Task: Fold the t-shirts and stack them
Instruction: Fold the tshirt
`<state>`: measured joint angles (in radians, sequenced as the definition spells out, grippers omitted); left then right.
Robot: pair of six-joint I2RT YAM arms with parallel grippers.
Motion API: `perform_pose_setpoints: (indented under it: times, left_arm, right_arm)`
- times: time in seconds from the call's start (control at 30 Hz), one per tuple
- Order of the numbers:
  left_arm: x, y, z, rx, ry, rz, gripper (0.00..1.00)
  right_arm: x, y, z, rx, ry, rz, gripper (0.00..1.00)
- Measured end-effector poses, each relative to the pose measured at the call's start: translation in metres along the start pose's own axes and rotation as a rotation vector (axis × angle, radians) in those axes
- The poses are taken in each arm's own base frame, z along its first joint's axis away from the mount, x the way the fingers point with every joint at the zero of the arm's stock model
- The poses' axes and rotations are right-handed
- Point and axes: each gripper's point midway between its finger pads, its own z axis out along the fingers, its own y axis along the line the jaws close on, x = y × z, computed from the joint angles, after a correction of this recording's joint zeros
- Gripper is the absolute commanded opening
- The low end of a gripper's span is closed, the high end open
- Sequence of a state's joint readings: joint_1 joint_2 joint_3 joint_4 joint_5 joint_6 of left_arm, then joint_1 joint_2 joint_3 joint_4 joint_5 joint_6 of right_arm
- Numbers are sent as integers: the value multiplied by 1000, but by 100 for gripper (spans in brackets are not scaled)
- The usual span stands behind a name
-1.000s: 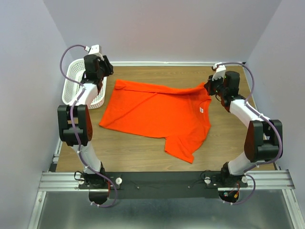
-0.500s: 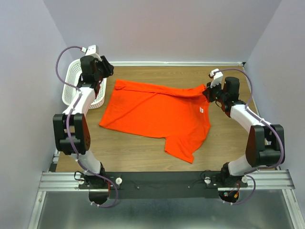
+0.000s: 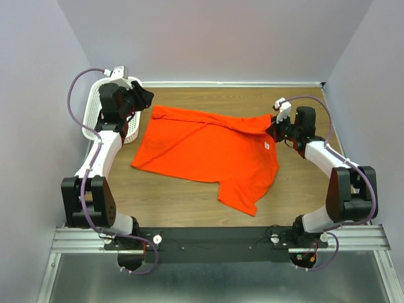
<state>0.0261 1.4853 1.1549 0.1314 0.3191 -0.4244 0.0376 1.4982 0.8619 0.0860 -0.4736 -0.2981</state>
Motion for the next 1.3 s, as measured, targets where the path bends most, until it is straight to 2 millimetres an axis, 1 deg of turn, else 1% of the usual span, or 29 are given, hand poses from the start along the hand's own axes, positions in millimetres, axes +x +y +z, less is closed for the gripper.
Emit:
perform_pose_setpoints:
  times: [0.2, 0.37, 0.47, 0.57, 0.8, 1.0, 1.17, 1.2, 1.27, 1.3]
  left_arm:
    - [-1, -17, -31, 41, -21, 17, 50]
    - [1, -24, -54, 52, -41, 50, 50]
    - [9, -23, -64, 48, -32, 66, 50]
    - [18, -23, -74, 42, -15, 79, 50]
    - [29, -22, -87, 38, -5, 106, 50]
    - [40, -18, -92, 31, 15, 116, 50]
    - [43, -17, -93, 28, 24, 120, 50]
    - [44, -17, -93, 28, 25, 120, 50]
    - [46, -16, -94, 26, 30, 119, 50]
    - [47, -15, -94, 26, 31, 119, 50]
  right_arm:
    - [3, 9, -1, -44, 5, -10, 1]
    - [1, 15, -5, -75, -6, -27, 1]
    - [0, 20, -6, -100, -9, -36, 1]
    - [4, 26, -7, -127, 4, -39, 1]
    - [10, 39, -6, -170, 31, -50, 1]
    - [12, 48, -6, -194, 42, -55, 1]
    - [15, 55, -6, -224, 50, -75, 1]
    - [15, 56, -6, -230, 50, -81, 3]
    - [18, 61, -8, -251, 62, -98, 17]
    - [20, 62, -9, -260, 68, -102, 26]
